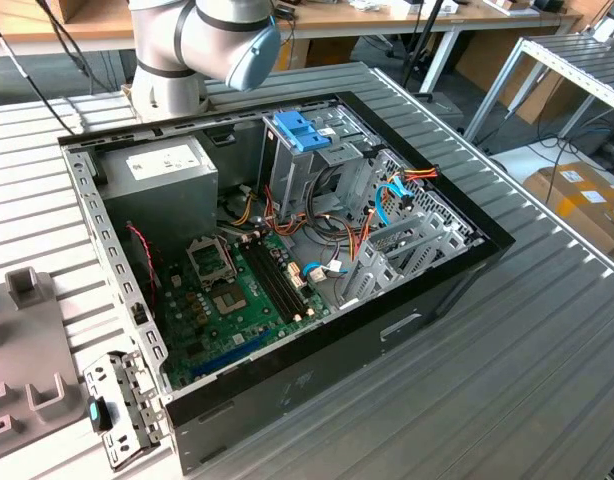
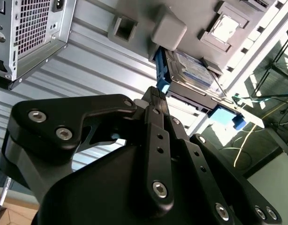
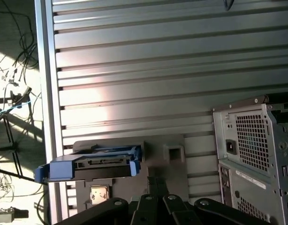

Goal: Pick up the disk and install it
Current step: 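Reach for the disk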

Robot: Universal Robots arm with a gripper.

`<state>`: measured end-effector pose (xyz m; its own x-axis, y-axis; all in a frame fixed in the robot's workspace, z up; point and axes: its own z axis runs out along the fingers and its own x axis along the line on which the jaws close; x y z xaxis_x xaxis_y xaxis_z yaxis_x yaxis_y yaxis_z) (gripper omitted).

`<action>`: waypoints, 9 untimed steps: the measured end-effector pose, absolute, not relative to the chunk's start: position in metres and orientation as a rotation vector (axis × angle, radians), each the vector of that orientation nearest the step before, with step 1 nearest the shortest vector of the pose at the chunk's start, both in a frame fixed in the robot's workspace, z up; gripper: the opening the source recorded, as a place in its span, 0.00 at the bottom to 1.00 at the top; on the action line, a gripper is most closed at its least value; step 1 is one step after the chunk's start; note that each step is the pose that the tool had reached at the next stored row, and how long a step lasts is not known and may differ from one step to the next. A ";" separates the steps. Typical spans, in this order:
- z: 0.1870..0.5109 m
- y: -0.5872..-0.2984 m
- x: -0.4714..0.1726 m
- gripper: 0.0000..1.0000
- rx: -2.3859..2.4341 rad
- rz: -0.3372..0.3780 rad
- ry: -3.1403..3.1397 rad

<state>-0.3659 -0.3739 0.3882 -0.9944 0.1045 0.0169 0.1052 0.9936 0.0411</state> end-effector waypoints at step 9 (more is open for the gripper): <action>0.387 -0.374 -0.408 0.11 -0.164 -0.066 -3.122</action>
<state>-0.4080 -0.3738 0.3873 -0.9944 0.1045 0.0170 0.1051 0.9936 0.0411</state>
